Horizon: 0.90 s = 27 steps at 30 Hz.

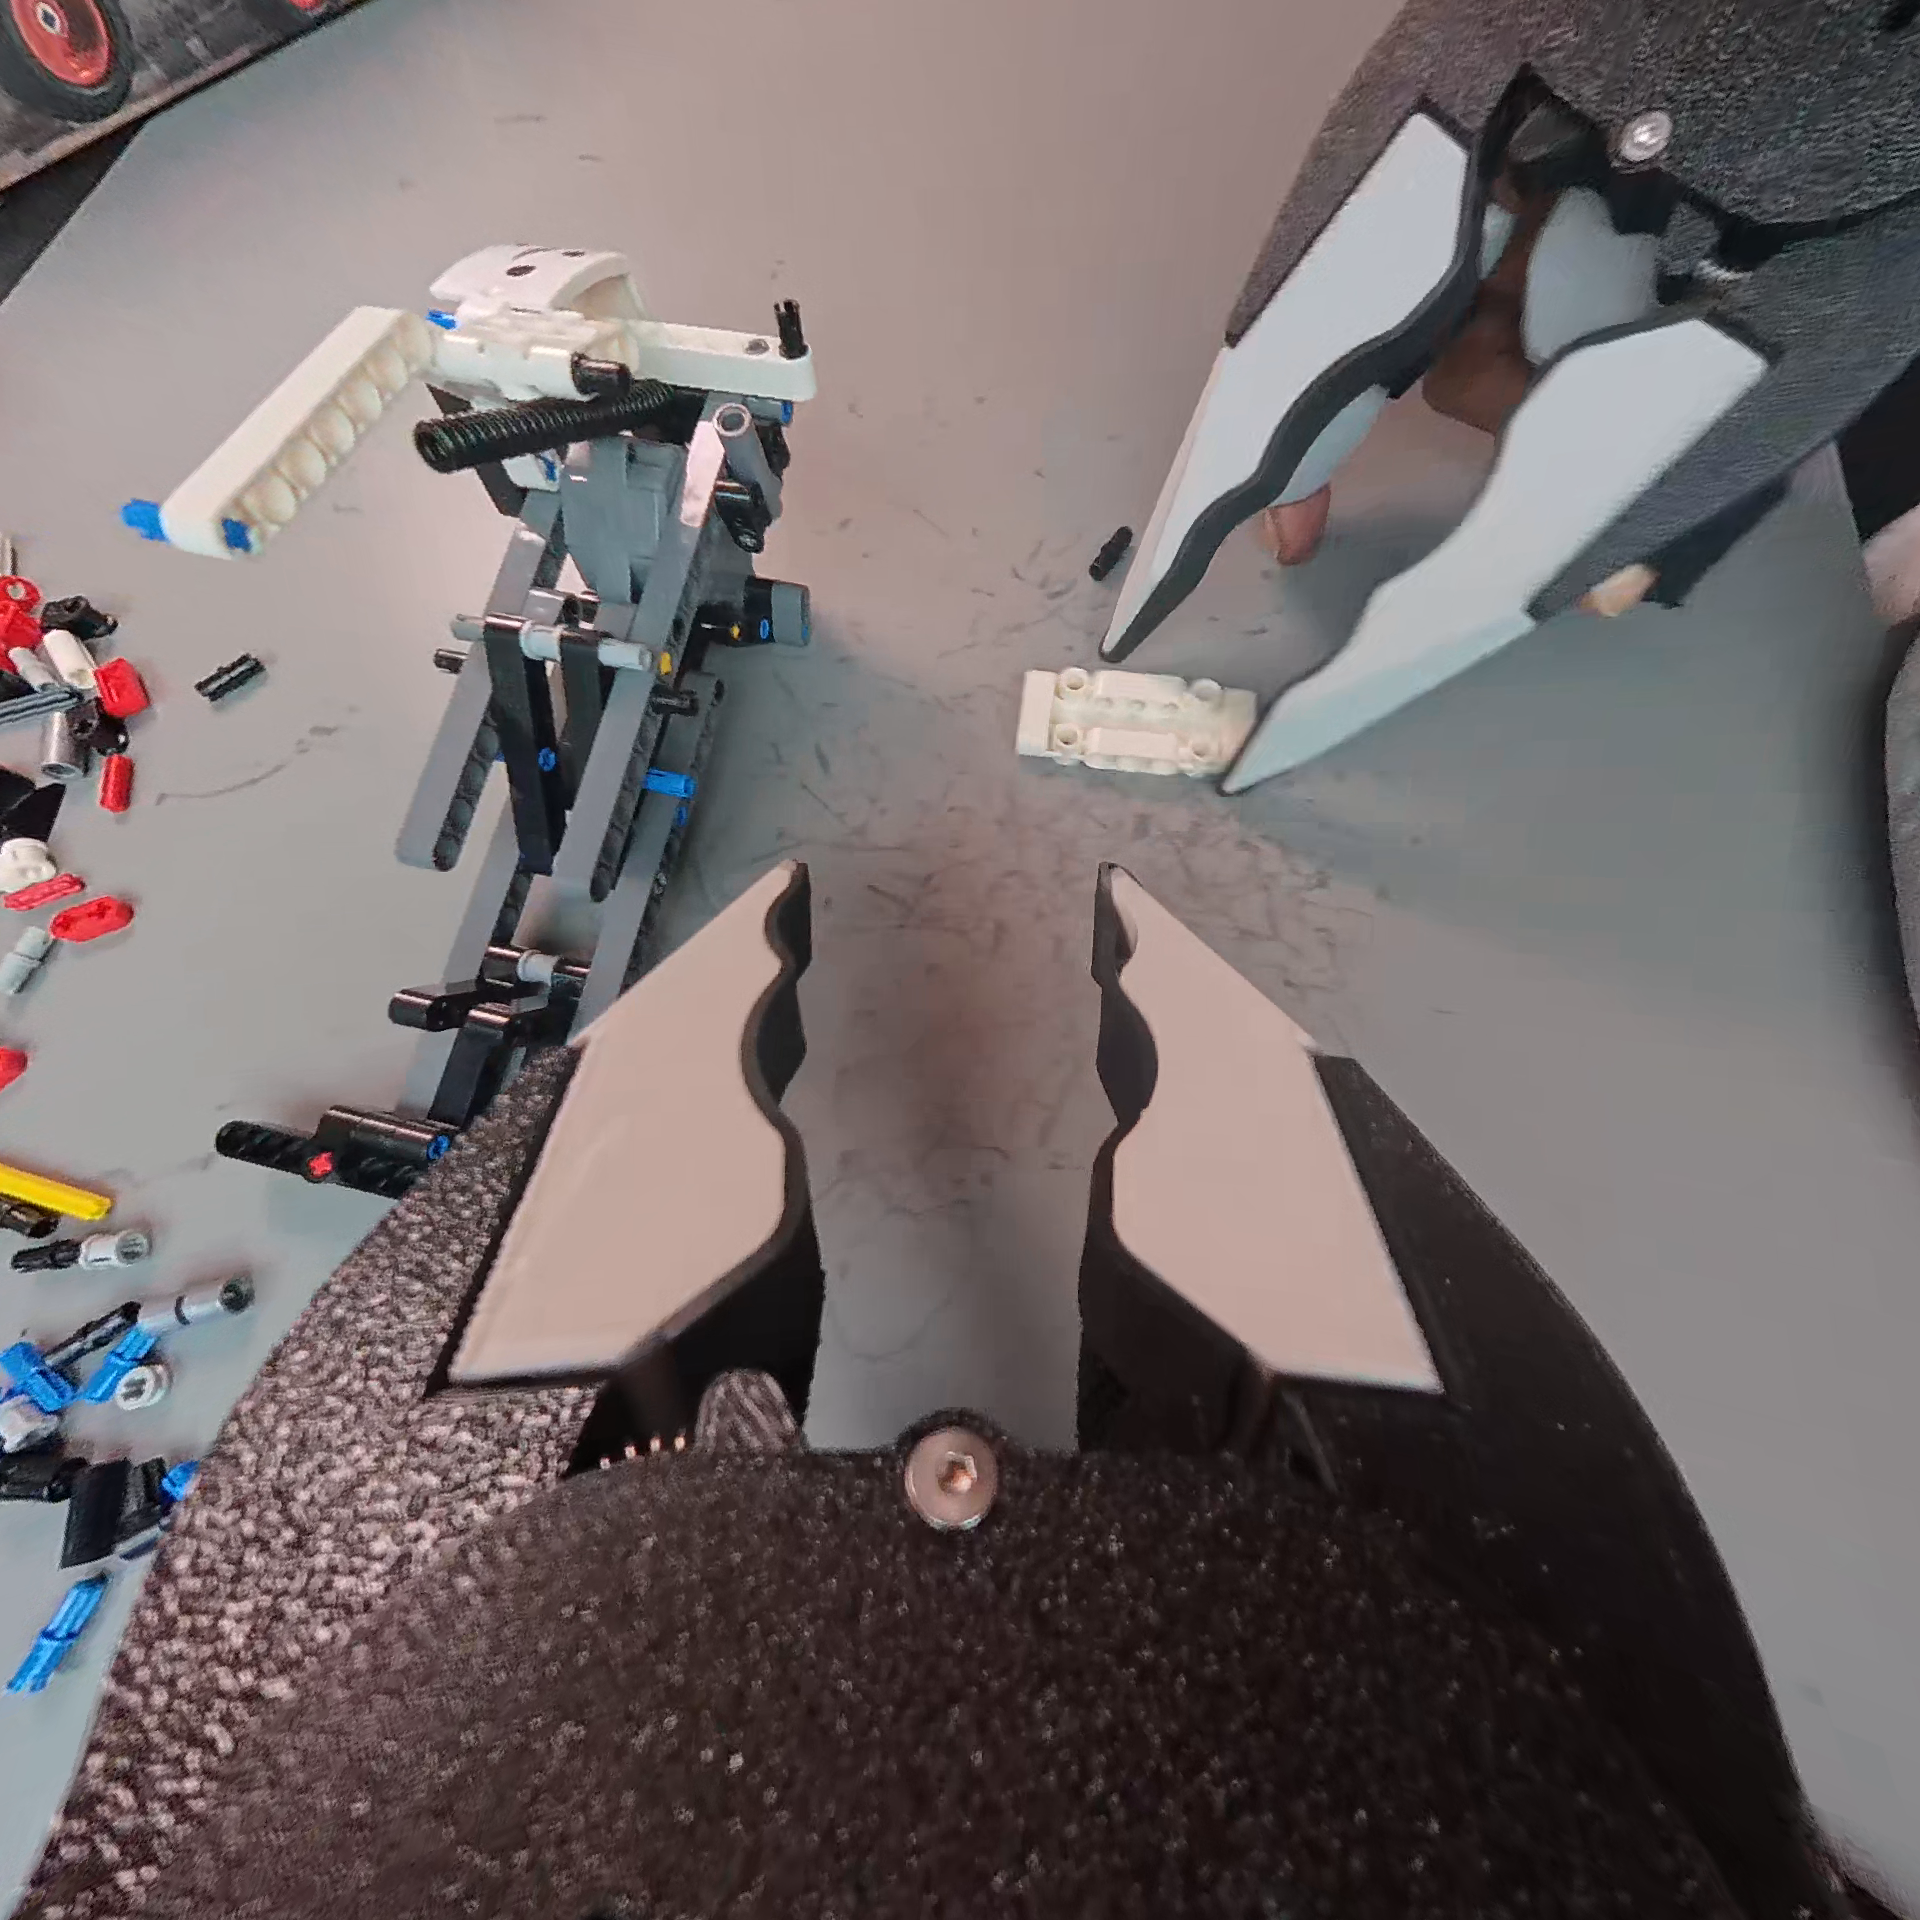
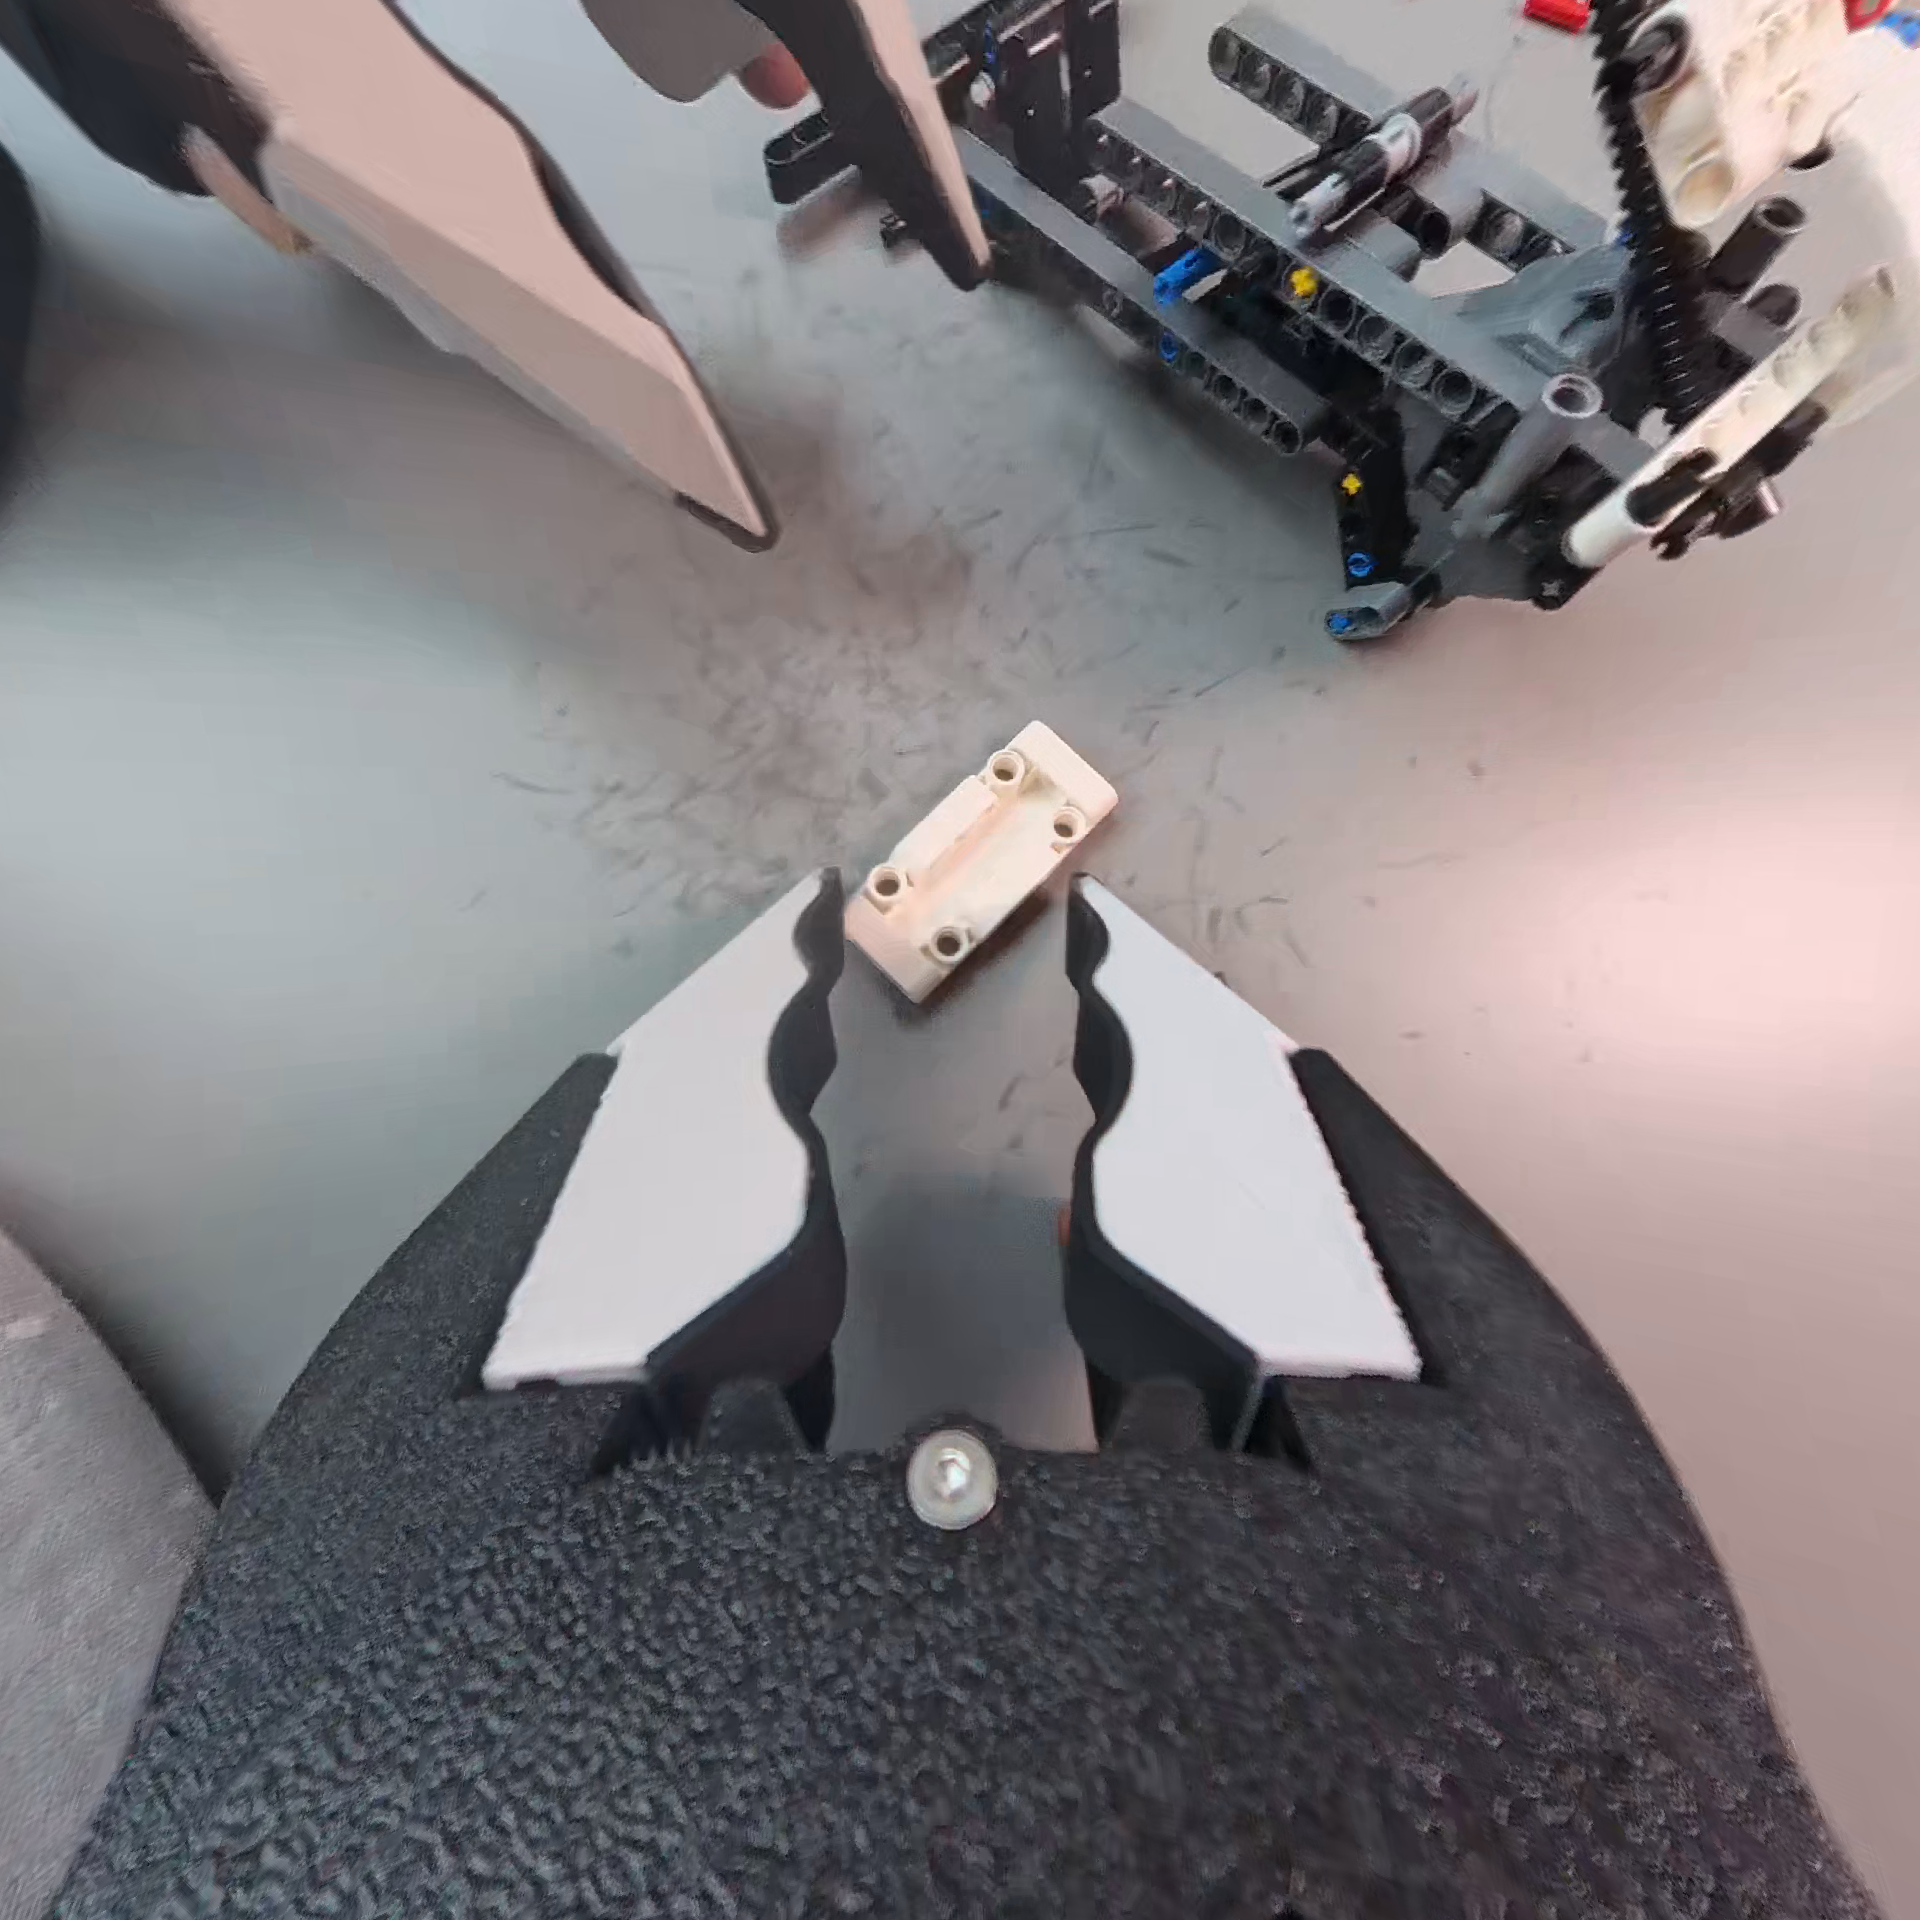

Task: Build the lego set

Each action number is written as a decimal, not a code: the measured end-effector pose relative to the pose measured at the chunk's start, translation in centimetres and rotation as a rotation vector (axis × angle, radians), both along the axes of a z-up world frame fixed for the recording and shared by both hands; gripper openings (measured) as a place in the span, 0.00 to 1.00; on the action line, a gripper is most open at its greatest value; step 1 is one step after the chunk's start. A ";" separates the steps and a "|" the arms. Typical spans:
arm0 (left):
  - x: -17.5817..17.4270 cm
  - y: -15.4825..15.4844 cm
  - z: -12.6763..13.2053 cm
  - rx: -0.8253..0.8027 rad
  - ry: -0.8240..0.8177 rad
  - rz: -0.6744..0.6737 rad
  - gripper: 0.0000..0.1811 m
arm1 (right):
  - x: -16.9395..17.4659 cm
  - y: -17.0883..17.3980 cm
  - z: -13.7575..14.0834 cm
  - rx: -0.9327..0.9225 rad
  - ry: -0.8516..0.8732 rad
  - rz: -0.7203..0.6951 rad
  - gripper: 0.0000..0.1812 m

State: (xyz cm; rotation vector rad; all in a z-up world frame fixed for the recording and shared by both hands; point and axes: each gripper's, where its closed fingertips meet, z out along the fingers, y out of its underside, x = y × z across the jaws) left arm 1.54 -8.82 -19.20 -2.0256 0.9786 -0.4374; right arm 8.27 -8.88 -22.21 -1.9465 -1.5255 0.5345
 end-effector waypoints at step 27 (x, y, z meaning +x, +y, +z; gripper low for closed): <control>6.2 -4.4 0.6 0.036 -0.079 -0.281 0.04 | 0.4 -3.2 5.7 -0.969 0.276 0.636 0.08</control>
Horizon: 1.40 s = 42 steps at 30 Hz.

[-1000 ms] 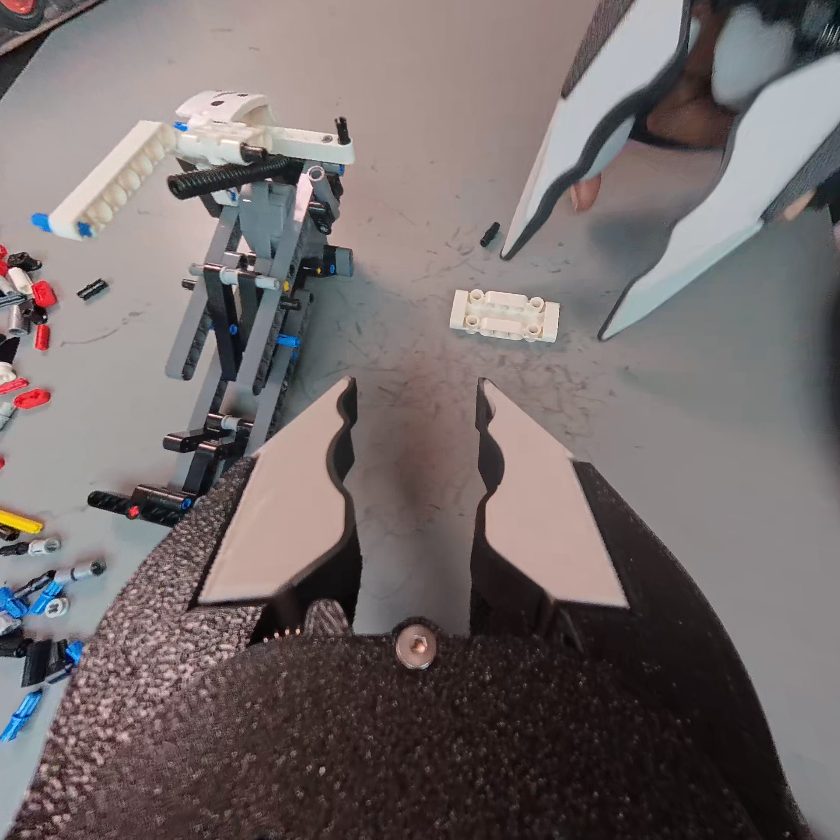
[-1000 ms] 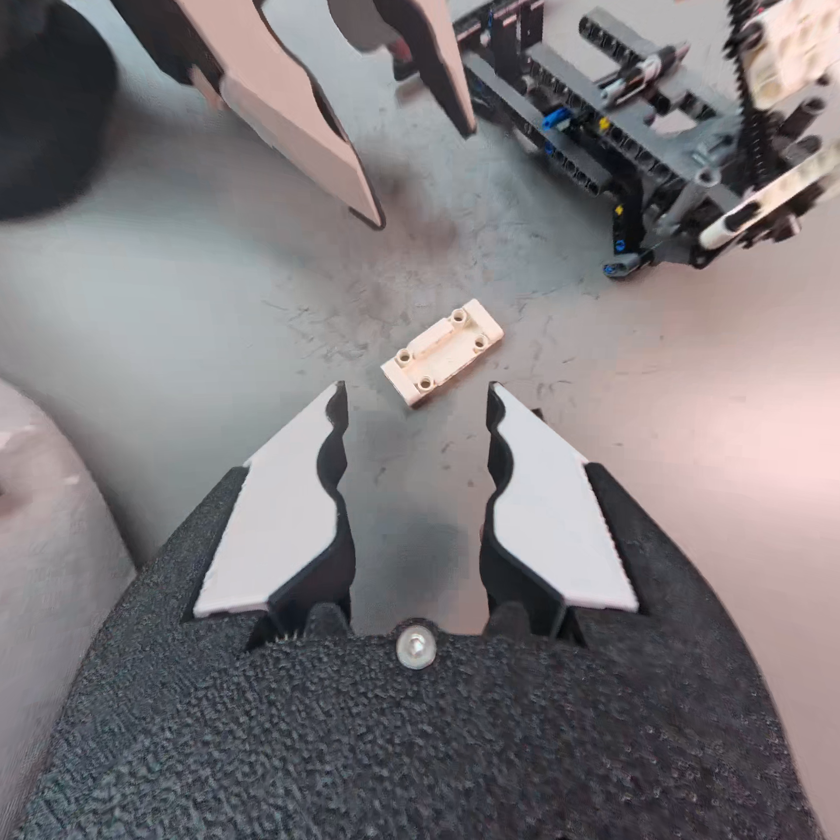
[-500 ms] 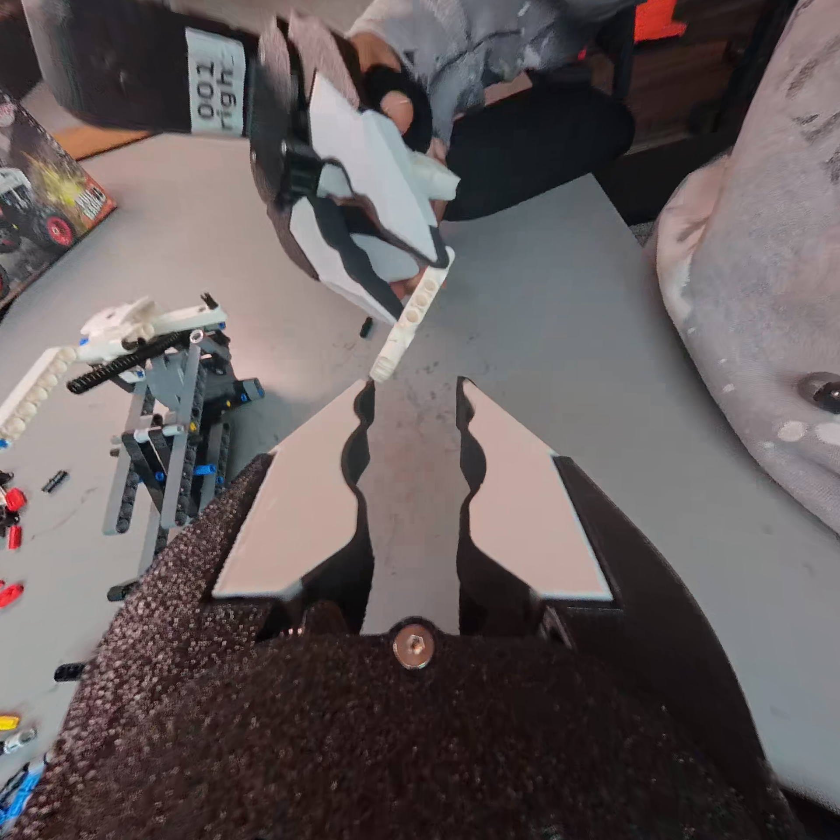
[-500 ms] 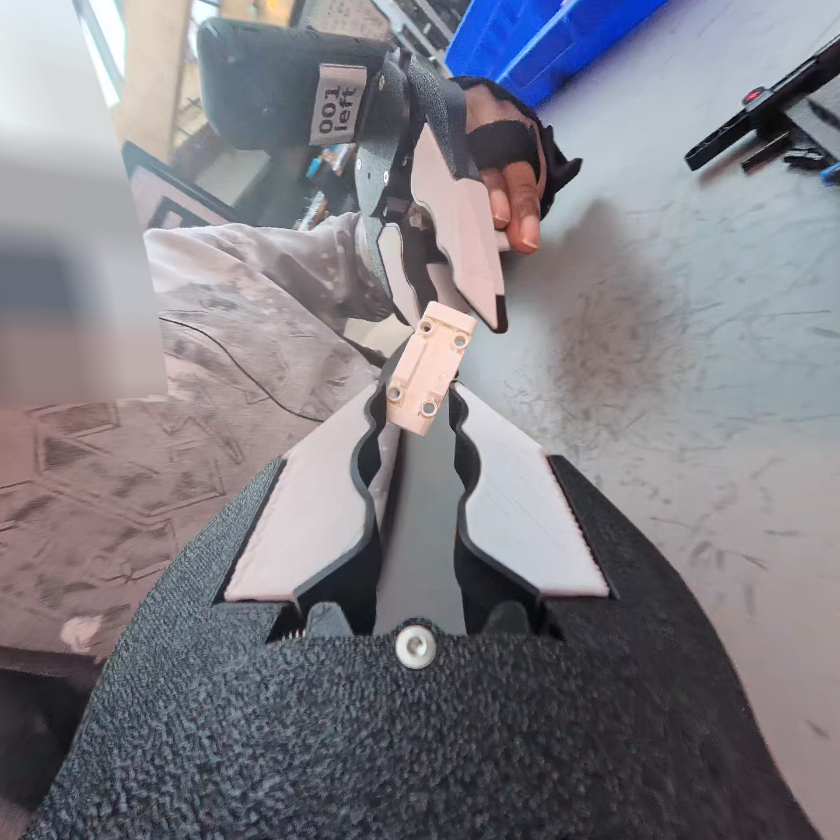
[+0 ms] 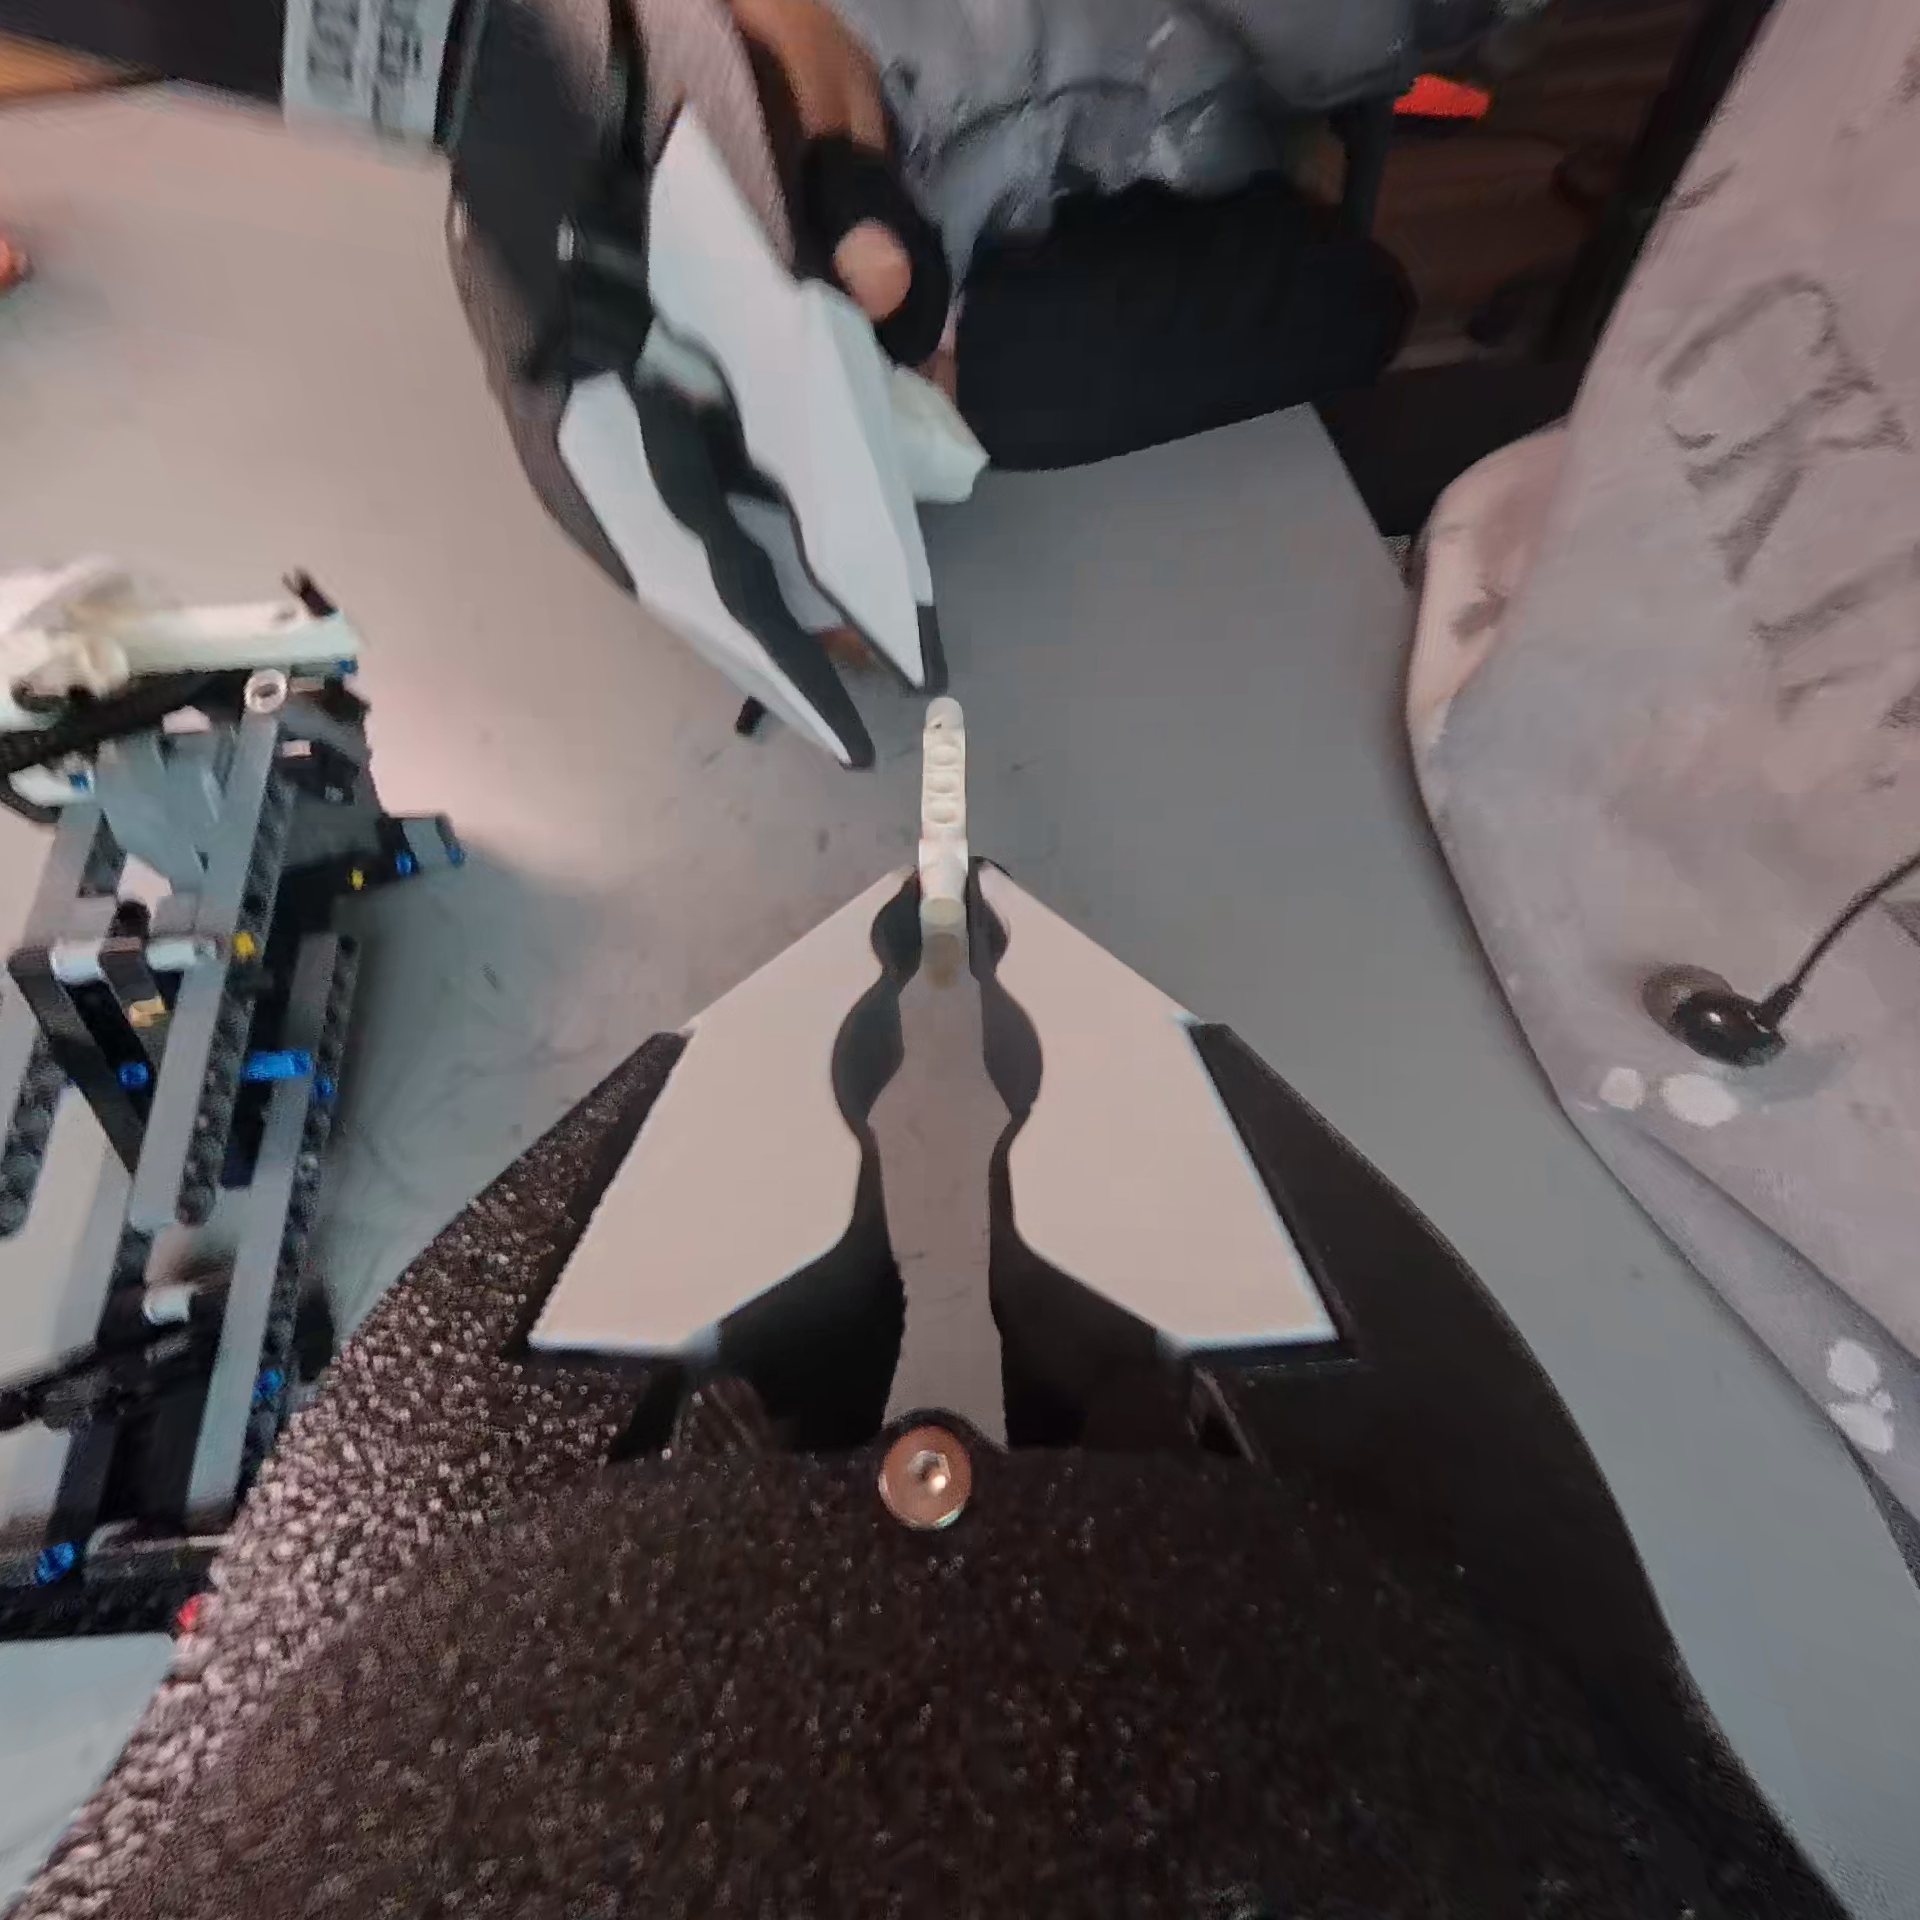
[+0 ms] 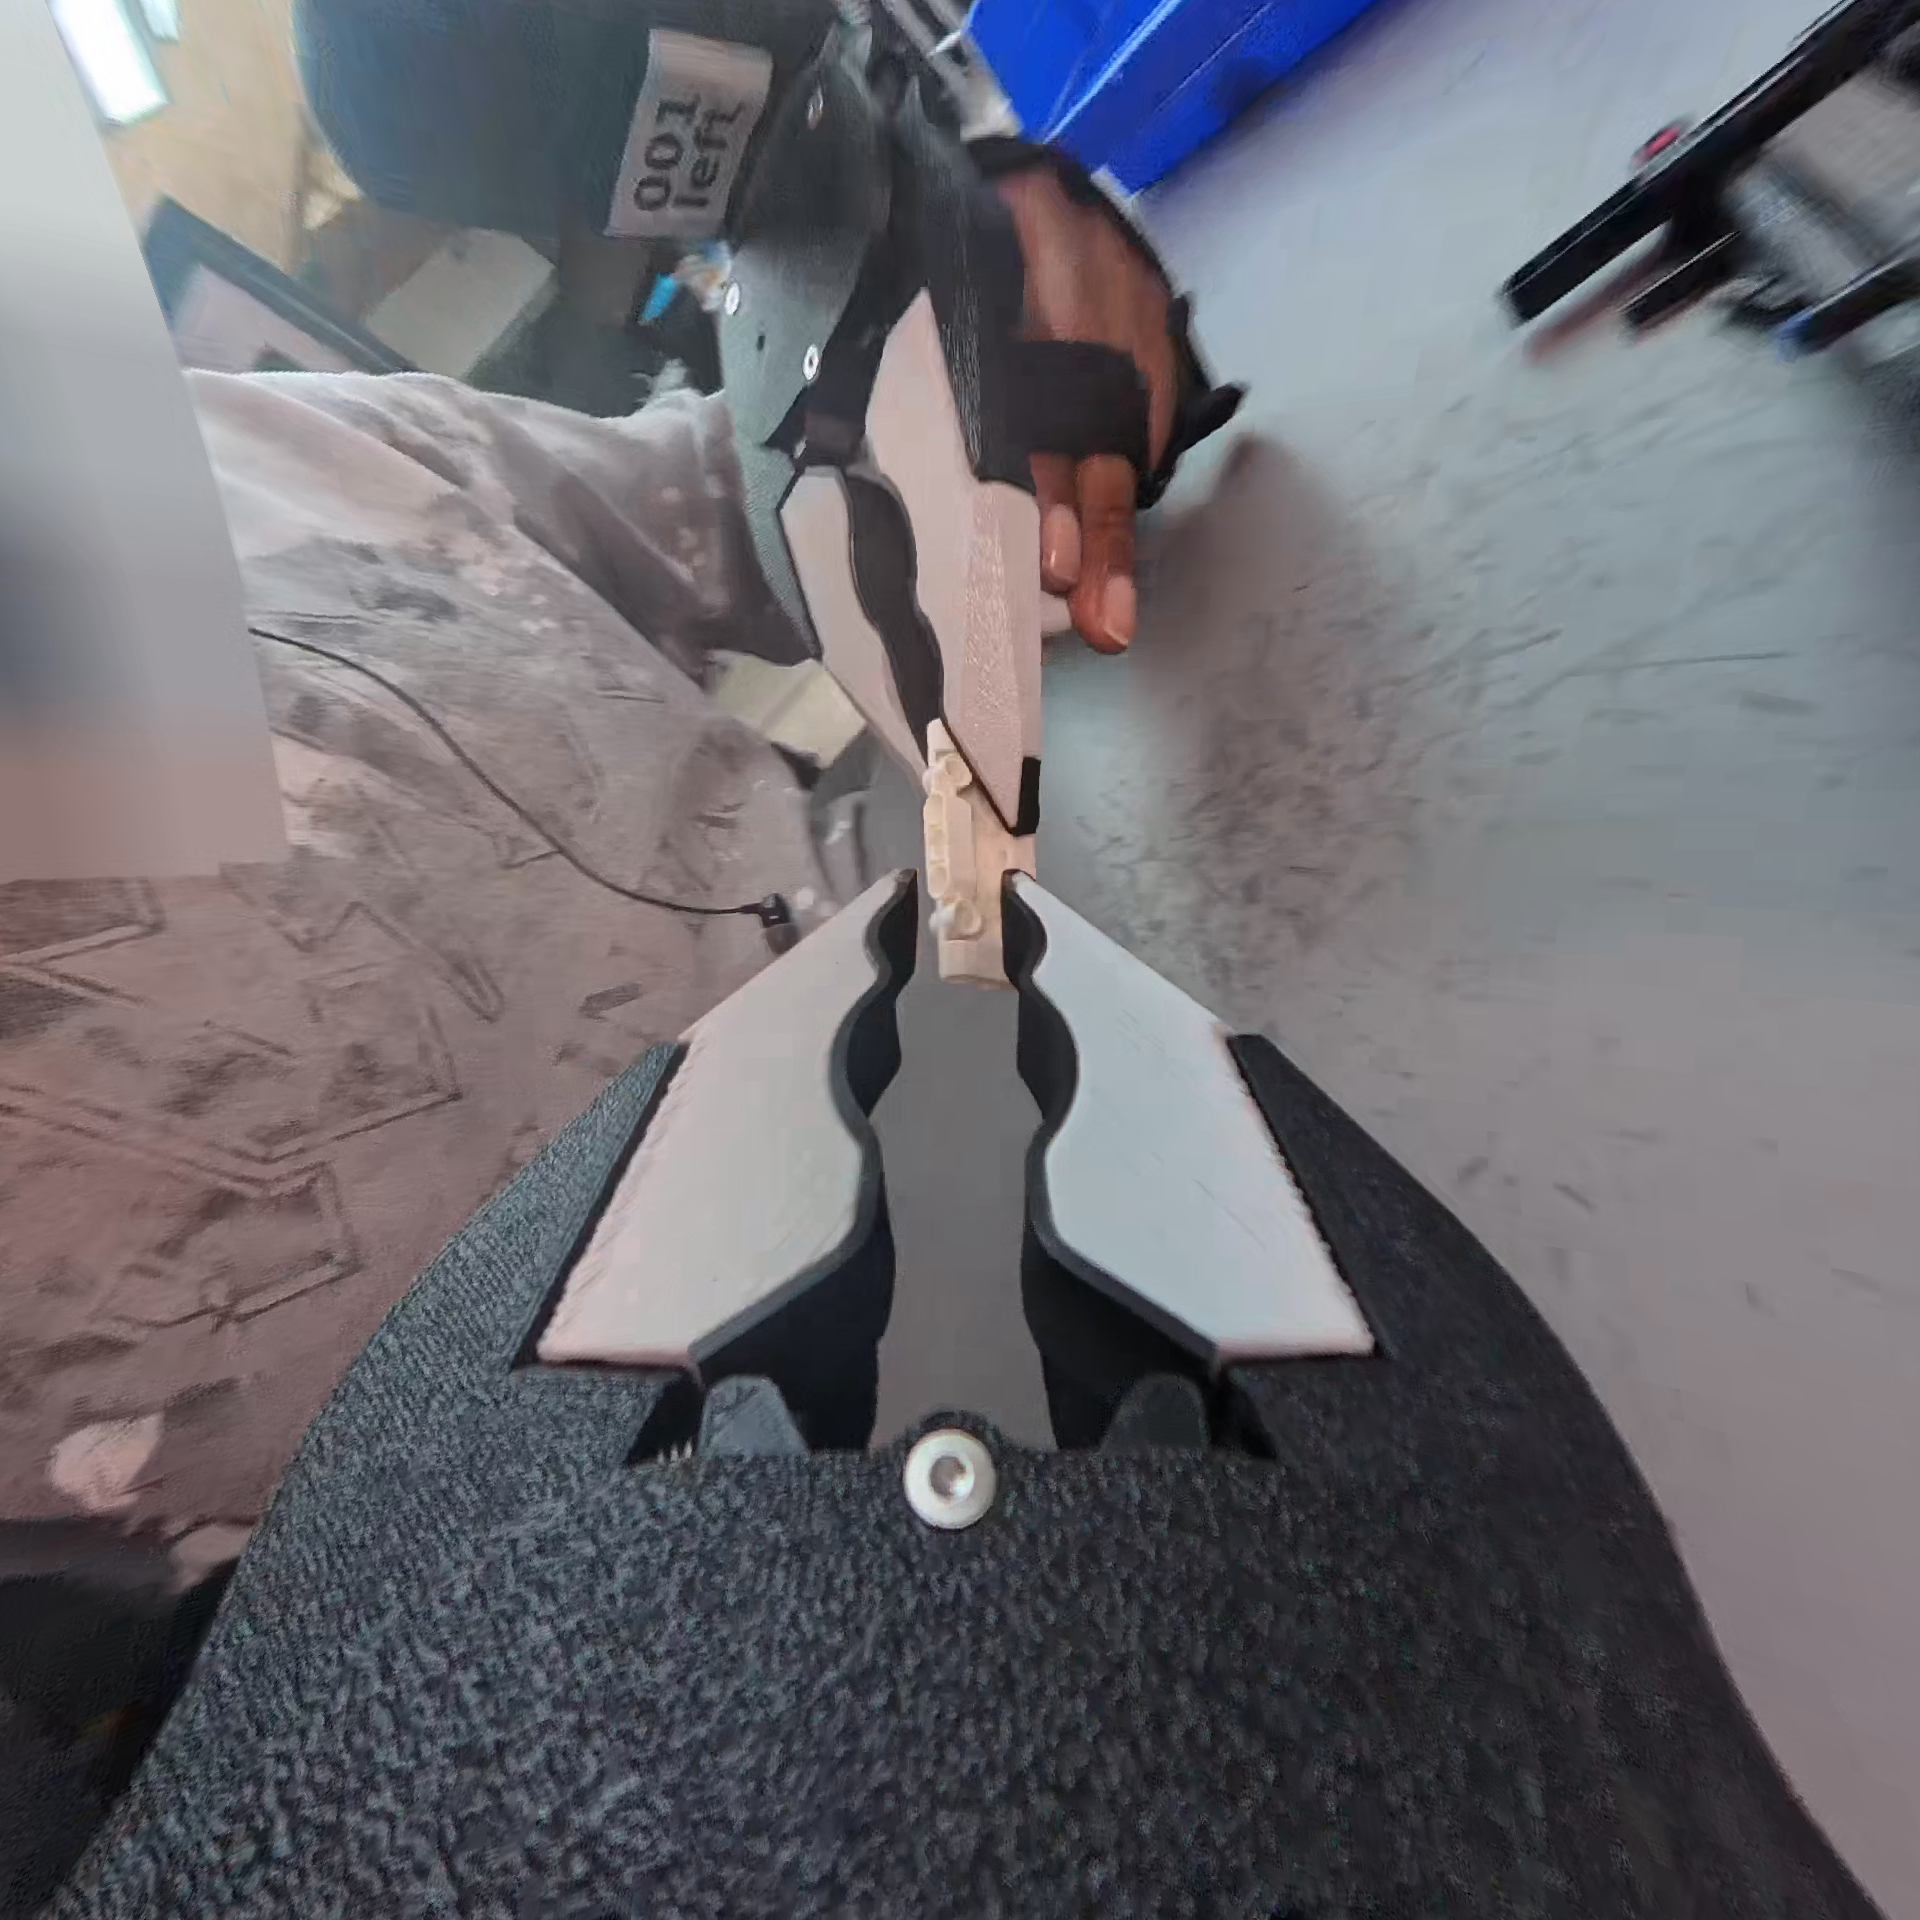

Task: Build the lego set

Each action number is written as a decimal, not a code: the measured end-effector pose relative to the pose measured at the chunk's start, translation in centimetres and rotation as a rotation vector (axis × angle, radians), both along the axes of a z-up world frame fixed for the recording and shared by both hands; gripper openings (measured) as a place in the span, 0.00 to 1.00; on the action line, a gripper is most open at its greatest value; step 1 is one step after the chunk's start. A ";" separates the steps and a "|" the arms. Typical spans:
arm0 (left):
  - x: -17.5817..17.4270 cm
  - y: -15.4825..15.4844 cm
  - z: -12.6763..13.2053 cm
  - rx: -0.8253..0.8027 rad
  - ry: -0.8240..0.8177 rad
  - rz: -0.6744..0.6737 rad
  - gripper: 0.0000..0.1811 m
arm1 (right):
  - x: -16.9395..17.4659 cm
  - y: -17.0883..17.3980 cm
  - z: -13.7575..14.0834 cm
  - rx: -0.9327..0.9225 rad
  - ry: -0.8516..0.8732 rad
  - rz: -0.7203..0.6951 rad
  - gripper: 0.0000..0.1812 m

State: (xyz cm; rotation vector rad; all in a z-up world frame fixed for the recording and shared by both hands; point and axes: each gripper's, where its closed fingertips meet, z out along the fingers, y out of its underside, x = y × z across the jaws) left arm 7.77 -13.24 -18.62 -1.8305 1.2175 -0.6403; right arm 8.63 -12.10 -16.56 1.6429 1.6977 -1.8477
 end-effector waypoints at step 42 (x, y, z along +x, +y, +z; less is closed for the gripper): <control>-1.0 -0.3 5.5 -0.239 -0.391 0.037 0.03 | -2.2 -1.1 3.0 1.101 0.310 0.043 0.02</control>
